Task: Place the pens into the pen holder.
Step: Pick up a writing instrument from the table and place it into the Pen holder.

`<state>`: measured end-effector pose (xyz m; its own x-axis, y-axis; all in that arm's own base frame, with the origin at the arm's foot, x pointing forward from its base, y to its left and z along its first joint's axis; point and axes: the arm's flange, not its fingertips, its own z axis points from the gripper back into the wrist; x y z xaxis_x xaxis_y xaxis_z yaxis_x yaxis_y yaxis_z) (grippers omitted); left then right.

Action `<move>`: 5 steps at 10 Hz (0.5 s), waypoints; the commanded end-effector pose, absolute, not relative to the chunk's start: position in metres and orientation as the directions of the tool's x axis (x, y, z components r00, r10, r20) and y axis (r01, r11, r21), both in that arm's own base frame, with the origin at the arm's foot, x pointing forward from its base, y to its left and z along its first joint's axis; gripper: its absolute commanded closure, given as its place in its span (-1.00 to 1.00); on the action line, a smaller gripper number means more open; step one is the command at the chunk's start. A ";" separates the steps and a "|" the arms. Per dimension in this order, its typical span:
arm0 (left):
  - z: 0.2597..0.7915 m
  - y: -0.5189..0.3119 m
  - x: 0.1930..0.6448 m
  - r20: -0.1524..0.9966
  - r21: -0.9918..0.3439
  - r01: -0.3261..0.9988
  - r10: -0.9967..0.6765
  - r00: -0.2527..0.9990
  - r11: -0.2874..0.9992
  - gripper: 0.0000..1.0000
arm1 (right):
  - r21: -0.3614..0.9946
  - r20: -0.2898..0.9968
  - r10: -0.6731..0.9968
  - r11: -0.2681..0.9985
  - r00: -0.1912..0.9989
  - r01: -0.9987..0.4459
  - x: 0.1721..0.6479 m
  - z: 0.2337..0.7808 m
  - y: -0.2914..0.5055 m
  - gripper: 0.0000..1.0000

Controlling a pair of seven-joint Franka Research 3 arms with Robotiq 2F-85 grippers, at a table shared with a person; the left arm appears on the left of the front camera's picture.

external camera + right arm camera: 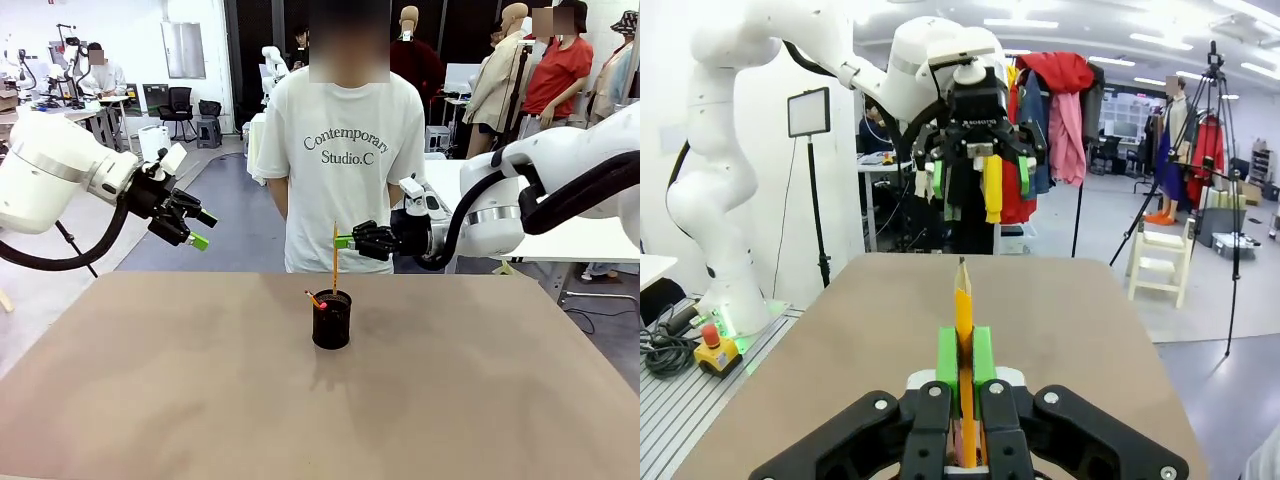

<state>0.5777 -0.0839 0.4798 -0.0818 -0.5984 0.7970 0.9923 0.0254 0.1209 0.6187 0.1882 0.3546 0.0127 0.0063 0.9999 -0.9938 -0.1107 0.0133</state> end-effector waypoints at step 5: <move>0.481 -0.083 0.577 0.795 0.123 0.992 -0.601 -0.083 0.025 -1.00 | 0.030 1.000 0.011 -0.104 0.029 -0.994 0.625 0.339 0.185 1.00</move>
<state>0.5777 -0.0839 0.4798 -0.0817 -0.5984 0.7970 0.9923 0.0254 0.1209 0.6260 0.1832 0.3355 0.0359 0.0144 0.9993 -0.9949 -0.0935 0.0370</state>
